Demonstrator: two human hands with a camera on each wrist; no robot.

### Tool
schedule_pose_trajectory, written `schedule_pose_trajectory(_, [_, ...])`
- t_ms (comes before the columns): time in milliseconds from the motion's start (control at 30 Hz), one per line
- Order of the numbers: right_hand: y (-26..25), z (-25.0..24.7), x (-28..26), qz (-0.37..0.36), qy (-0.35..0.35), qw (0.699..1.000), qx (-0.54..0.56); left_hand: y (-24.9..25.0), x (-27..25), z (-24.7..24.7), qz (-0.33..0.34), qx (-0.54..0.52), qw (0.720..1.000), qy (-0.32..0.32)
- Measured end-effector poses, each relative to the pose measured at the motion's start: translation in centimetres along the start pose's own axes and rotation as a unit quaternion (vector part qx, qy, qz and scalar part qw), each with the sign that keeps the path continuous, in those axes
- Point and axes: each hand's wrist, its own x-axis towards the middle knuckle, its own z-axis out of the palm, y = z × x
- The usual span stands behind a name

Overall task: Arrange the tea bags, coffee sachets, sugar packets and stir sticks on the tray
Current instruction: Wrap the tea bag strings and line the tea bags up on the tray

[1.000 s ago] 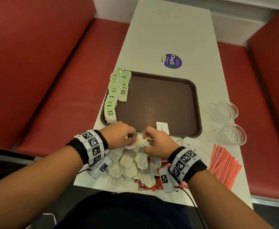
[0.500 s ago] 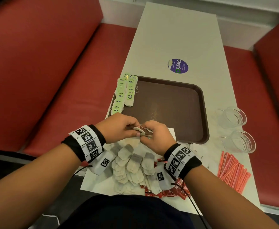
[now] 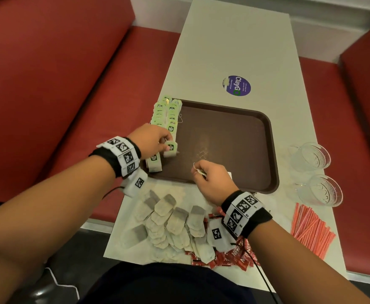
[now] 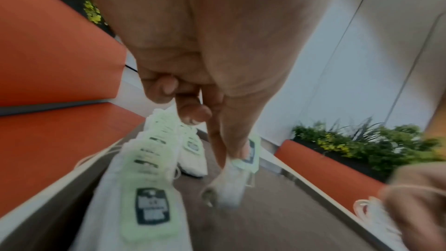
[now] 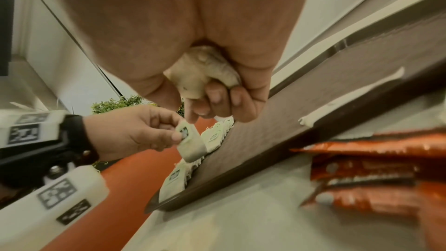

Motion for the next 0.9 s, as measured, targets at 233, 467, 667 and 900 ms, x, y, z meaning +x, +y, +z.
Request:
schedule_pose_trajectory(233, [-0.8, -1.9, 0.3, -0.006, -0.009, 1.000, -0.022, -1.5, 5.5, 0.1, -0.066, 0.063, 0.995, 0.030])
schedule_pose_trajectory(467, [0.1, -2.1, 0.5, 0.002, -0.007, 1.000, -0.030, -1.5, 7.4, 0.2, -0.084, 0.104, 0.990, 0.047])
schedule_pose_trajectory(667, [0.3, -1.9, 1.3, 0.008, -0.004, 1.000, -0.017, 0.5, 7.5, 1.5, -0.060, 0.142, 0.988, 0.018])
schedule_pose_trajectory(900, [0.3, -2.4, 1.3, 0.040, 0.016, 0.997, 0.061, 1.5, 7.0, 1.9, -0.067, 0.144, 0.987, 0.019])
